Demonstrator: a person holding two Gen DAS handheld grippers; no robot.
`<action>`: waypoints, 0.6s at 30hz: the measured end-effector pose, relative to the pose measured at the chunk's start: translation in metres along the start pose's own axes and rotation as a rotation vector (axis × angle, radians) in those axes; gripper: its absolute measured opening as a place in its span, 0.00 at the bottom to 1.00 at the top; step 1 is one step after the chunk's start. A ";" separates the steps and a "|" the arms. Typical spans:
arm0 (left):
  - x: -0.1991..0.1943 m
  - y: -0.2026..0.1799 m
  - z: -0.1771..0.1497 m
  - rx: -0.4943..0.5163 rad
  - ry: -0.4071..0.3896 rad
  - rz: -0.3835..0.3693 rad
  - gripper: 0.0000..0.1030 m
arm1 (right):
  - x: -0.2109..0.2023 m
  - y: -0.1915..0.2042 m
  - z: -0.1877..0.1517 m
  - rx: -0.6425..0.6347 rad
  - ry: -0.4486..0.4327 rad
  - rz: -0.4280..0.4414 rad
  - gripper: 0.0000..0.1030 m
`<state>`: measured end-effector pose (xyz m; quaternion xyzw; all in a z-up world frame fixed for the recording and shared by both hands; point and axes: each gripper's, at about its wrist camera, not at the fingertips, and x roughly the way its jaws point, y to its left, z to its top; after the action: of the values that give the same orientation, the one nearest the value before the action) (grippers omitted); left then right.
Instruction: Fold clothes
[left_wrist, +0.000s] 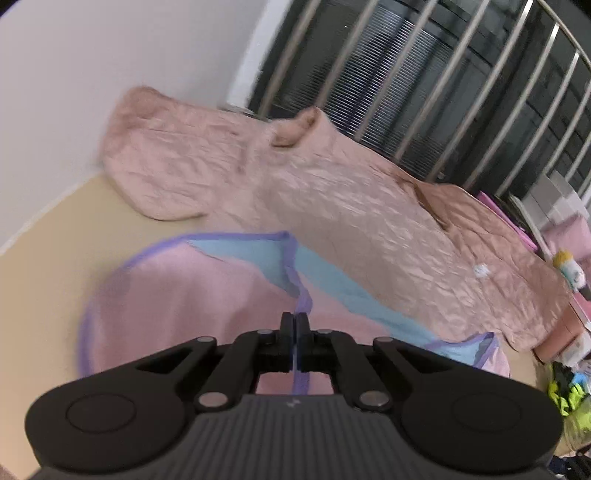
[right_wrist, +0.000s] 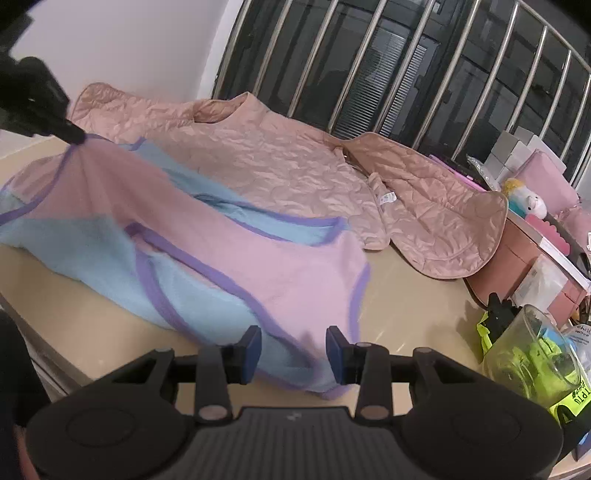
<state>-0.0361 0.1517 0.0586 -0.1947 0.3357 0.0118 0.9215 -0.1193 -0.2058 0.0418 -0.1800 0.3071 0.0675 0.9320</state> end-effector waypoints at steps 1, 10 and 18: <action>0.000 0.007 0.000 -0.003 0.005 0.019 0.01 | 0.000 0.000 0.000 0.004 0.001 0.004 0.35; 0.023 0.032 -0.010 -0.055 0.087 0.025 0.34 | 0.008 0.004 -0.004 0.017 0.030 0.025 0.35; 0.027 0.018 -0.020 0.006 0.106 -0.037 0.02 | 0.010 0.003 -0.003 0.069 0.046 0.089 0.23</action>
<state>-0.0305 0.1581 0.0212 -0.1986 0.3802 -0.0166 0.9032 -0.1136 -0.2038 0.0322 -0.1352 0.3381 0.0942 0.9266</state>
